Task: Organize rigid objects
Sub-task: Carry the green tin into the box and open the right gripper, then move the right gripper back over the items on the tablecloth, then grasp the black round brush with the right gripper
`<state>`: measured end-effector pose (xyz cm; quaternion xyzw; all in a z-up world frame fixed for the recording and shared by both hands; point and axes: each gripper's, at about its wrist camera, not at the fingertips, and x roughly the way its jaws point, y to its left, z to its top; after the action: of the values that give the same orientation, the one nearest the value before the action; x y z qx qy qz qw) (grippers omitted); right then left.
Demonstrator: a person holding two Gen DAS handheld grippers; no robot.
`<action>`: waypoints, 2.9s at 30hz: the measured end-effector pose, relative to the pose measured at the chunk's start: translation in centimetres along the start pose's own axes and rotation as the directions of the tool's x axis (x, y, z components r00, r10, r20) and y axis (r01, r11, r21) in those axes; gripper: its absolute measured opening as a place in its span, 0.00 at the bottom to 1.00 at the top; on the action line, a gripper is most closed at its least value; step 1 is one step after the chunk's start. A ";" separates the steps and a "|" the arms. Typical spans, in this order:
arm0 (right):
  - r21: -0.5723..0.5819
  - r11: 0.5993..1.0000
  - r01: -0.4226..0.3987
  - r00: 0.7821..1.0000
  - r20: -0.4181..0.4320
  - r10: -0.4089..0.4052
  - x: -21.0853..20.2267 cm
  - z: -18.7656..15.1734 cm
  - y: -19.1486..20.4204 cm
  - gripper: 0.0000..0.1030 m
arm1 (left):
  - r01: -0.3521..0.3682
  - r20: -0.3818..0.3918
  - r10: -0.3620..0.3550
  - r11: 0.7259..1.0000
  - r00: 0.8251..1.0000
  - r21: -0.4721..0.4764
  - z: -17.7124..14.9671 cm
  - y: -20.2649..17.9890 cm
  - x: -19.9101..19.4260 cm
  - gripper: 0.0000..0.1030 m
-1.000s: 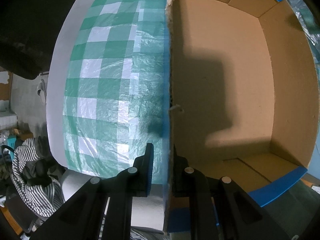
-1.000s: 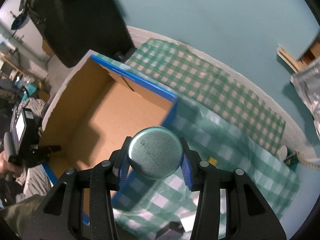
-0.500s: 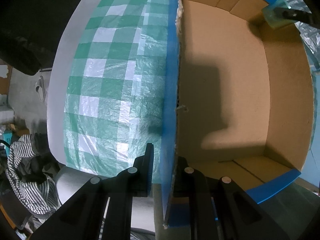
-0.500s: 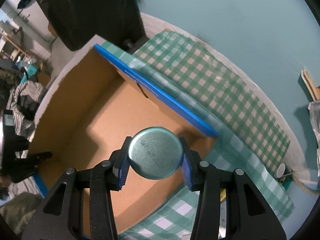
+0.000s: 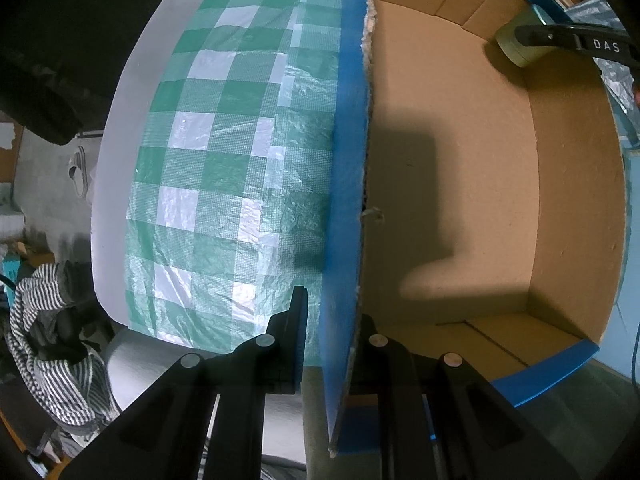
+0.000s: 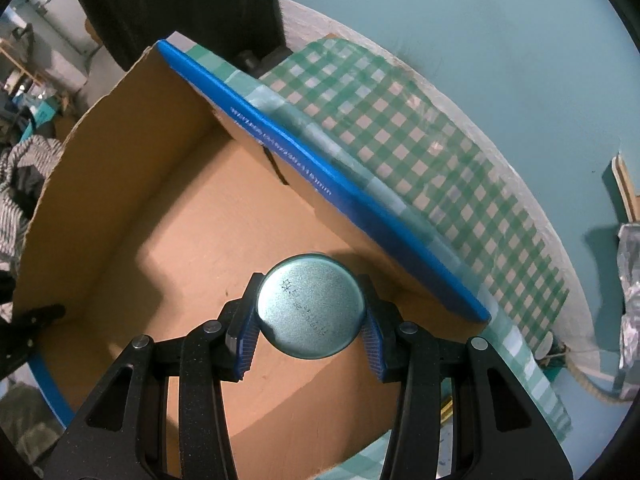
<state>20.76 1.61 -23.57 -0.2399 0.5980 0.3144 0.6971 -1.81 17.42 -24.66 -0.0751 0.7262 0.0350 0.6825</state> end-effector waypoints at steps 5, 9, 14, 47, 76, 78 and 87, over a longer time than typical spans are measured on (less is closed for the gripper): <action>-0.004 1.000 0.015 1.000 -0.001 -0.015 0.1 0.0 0.1 0.43 | 0.001 0.000 -0.001 1.000 1.000 -0.002 0.0 -0.1 -0.1 0.13; 0.005 1.000 0.003 1.000 0.006 -0.003 -0.2 -0.2 0.1 0.55 | 0.002 -0.001 -0.002 1.000 1.000 -0.007 0.1 -0.2 0.0 0.13; 0.014 1.000 -0.004 1.000 0.008 0.004 -0.4 -0.3 0.2 0.57 | 0.000 -0.001 0.000 1.000 1.000 -0.004 0.1 -0.3 0.0 0.13; 0.185 0.983 -0.014 0.989 0.146 -0.013 -10.9 -9.6 -5.3 0.63 | 0.010 -0.001 -0.010 1.000 1.000 0.015 0.0 -0.9 -0.7 0.13; 0.469 0.879 0.083 0.996 0.001 -0.094 -5.5 -22.3 -20.5 0.63 | 0.003 -0.019 -0.003 1.000 1.000 0.016 0.1 -1.1 -0.7 0.13; 0.464 0.883 0.074 0.997 -0.005 -0.081 -4.9 -22.5 -20.6 0.63 | 0.001 -0.021 -0.001 1.000 1.000 0.012 0.1 -1.0 -0.7 0.13; 0.452 0.891 0.044 0.999 -0.021 -0.038 -2.5 -22.7 -20.9 0.63 | 0.013 -0.029 -0.013 1.000 0.999 0.010 0.1 -1.2 -0.7 0.13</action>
<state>20.18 -29.22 -25.80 -0.0856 0.6537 0.1504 0.7367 -1.46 16.29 -23.89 -0.0769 0.7357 0.0258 0.6725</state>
